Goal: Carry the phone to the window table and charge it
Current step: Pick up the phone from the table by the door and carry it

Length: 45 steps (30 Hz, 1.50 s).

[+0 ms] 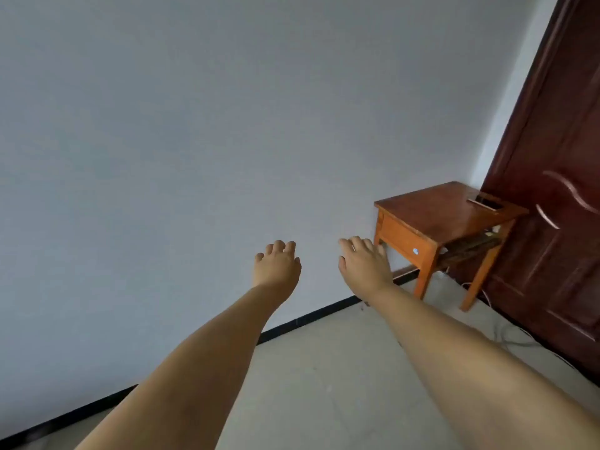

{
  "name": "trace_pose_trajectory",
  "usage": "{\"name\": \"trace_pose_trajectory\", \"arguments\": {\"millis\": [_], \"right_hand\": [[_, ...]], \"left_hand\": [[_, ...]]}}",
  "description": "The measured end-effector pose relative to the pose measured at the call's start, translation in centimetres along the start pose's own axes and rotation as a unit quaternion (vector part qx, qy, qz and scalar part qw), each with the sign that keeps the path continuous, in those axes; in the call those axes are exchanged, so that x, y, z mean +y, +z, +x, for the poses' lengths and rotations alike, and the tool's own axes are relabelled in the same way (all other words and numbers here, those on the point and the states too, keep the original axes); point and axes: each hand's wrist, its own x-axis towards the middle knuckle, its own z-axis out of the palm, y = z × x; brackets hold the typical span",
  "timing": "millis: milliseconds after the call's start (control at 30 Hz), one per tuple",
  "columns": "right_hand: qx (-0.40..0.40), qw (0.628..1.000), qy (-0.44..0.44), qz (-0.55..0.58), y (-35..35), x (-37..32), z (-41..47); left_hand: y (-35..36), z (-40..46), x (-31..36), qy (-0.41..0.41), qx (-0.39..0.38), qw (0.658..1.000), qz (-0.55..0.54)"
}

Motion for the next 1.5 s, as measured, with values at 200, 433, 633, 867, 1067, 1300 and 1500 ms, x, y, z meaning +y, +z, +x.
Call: {"name": "trace_pose_trajectory", "arguments": {"millis": [200,433,633,867,1067,1300,1500], "right_hand": [[-0.048,0.998,0.026,-0.017,3.4,4.2,-1.1],[-0.073,0.994,0.077,-0.030,7.3,10.2,2.8],[-0.102,0.980,0.170,-0.031,9.9,18.5,10.1],[-0.115,0.964,0.231,-0.070,11.4,28.8,14.8],[-0.120,0.952,0.268,-0.089,13.9,41.2,17.7],[-0.141,0.959,0.229,-0.092,15.7,56.8,22.8],[-0.177,0.958,0.216,-0.069,18.0,68.2,28.6]], "left_hand": [[5.2,1.7,3.4,0.012,-0.057,0.998,-0.003],[10.4,8.8,6.6,0.051,-0.108,0.993,-0.005],[13.6,19.8,11.7,0.107,-0.138,0.985,-0.007],[18.1,30.5,21.5,0.187,-0.156,0.970,-0.024],[24.8,37.6,31.2,0.240,-0.154,0.958,-0.037],[31.0,46.8,41.7,0.163,-0.177,0.969,-0.048],[35.8,53.2,49.3,0.119,-0.197,0.971,-0.057]]}}
